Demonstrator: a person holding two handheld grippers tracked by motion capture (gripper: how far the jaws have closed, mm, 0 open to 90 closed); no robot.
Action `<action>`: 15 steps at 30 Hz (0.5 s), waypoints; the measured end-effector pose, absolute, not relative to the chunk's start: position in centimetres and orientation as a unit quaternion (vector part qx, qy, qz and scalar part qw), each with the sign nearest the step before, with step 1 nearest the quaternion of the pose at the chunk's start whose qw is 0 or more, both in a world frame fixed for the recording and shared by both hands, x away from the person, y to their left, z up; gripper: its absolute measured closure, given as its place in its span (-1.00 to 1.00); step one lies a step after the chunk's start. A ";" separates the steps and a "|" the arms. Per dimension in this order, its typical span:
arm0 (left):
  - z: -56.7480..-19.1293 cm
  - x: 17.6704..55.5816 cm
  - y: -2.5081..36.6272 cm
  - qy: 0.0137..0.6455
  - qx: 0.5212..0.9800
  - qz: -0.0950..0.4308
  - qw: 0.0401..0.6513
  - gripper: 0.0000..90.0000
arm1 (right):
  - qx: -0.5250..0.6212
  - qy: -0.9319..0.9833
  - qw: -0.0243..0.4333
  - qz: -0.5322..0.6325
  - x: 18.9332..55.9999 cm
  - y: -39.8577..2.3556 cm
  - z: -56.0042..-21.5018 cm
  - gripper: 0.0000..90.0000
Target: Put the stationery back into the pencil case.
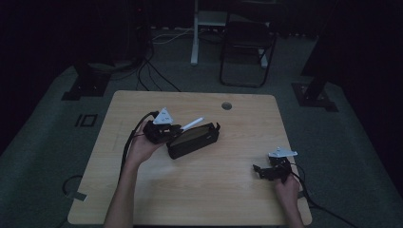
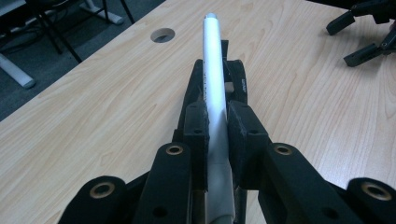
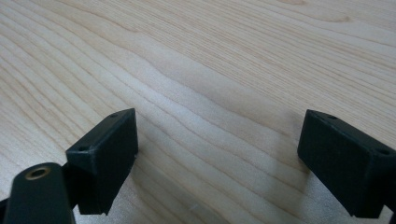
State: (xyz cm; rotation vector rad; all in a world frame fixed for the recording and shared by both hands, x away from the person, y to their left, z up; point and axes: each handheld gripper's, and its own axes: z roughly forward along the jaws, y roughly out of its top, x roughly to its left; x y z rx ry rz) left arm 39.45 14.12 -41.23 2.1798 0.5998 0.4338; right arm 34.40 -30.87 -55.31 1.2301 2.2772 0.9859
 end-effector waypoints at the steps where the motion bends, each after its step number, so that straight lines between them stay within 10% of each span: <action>1: -41.2 39.5 14.1 0.238 0.865 0.171 0.408 0.76 | 0.436 0.808 0.185 0.350 34.4 -30.9 -55.3 -0.73; 15: -41.5 39.9 13.7 0.238 0.863 0.168 0.412 0.76 | 0.437 0.808 0.184 0.350 34.4 -30.9 -55.3 -0.73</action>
